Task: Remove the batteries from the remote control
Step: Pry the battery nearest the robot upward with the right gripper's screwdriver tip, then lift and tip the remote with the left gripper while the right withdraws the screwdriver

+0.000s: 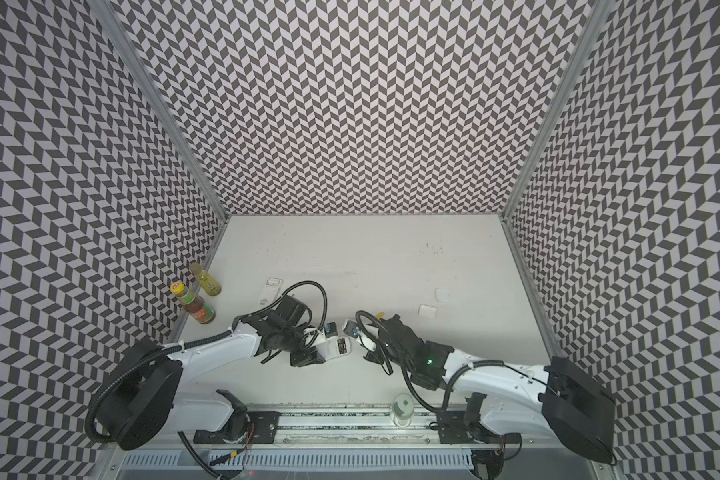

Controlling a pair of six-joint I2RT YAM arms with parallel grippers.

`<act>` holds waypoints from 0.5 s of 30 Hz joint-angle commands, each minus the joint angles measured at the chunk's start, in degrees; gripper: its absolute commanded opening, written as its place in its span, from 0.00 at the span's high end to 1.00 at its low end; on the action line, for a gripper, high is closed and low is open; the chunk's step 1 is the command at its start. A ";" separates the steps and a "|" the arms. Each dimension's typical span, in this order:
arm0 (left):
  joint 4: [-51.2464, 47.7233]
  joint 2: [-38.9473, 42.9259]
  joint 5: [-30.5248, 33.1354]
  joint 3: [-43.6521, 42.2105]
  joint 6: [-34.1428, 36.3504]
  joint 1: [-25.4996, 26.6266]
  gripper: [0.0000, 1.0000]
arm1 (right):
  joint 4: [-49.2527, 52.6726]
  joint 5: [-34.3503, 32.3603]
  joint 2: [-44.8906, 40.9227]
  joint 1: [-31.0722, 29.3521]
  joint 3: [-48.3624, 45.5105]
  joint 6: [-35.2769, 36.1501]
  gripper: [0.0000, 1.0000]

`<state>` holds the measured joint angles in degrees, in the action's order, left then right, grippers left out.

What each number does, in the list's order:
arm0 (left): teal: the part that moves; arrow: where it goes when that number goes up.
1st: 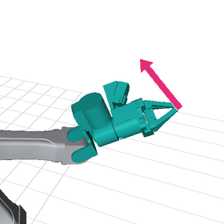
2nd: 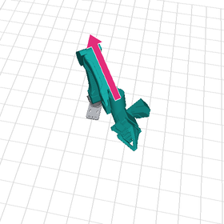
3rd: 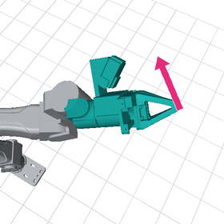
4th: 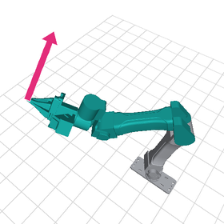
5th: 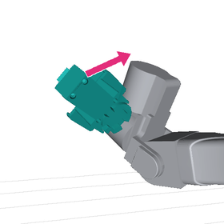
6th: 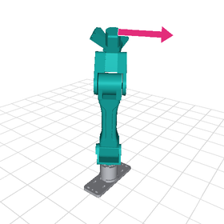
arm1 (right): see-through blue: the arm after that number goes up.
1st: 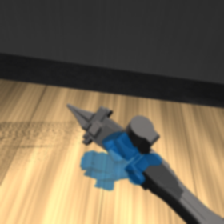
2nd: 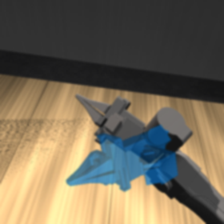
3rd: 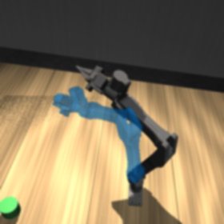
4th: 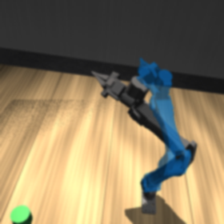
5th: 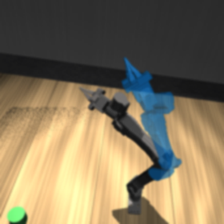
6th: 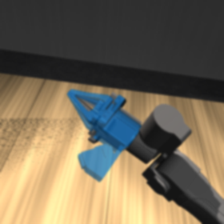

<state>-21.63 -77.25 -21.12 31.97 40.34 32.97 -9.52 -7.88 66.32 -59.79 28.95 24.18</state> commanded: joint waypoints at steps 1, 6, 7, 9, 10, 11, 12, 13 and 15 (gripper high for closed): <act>1.48 -0.65 -0.42 2.38 -2.09 -0.30 0.69 | 0.82 0.92 -2.37 0.61 -0.08 0.07 1.00; 1.43 -1.78 -5.86 6.68 -12.10 -0.50 0.71 | 1.43 2.41 -7.44 2.37 -0.68 -2.46 1.00; 1.20 -2.13 -7.42 7.79 -14.14 -0.45 0.72 | 1.52 2.97 -8.47 2.84 -0.73 -3.42 1.00; 1.43 -2.75 -11.09 9.68 -19.68 -0.45 0.72 | 2.18 4.96 -10.84 4.45 -0.41 -6.06 1.00; 1.92 -3.02 -12.77 10.07 -21.50 -0.45 0.72 | 2.63 5.44 -11.86 4.99 -0.15 -7.24 1.00; 2.88 -3.31 -14.67 10.08 -23.49 -0.45 0.72 | 2.96 5.66 -12.95 5.56 -0.04 -8.05 1.00; 4.50 -3.76 -16.14 9.68 -26.26 -0.45 0.72 | 3.21 5.56 -13.99 6.17 -0.11 -8.57 1.00; 6.20 -4.22 -17.44 9.34 -28.93 -0.45 0.72 | 3.40 5.47 -14.66 6.75 -0.12 -9.02 1.00; 8.57 -5.67 -20.64 9.49 -33.76 -0.45 0.72 | 4.06 4.92 -15.86 8.44 -0.06 -10.49 1.00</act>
<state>-17.43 -81.25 -34.06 40.99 16.45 32.80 -4.97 -3.90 52.18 -52.93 28.88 17.34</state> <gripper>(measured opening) 0.510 0.156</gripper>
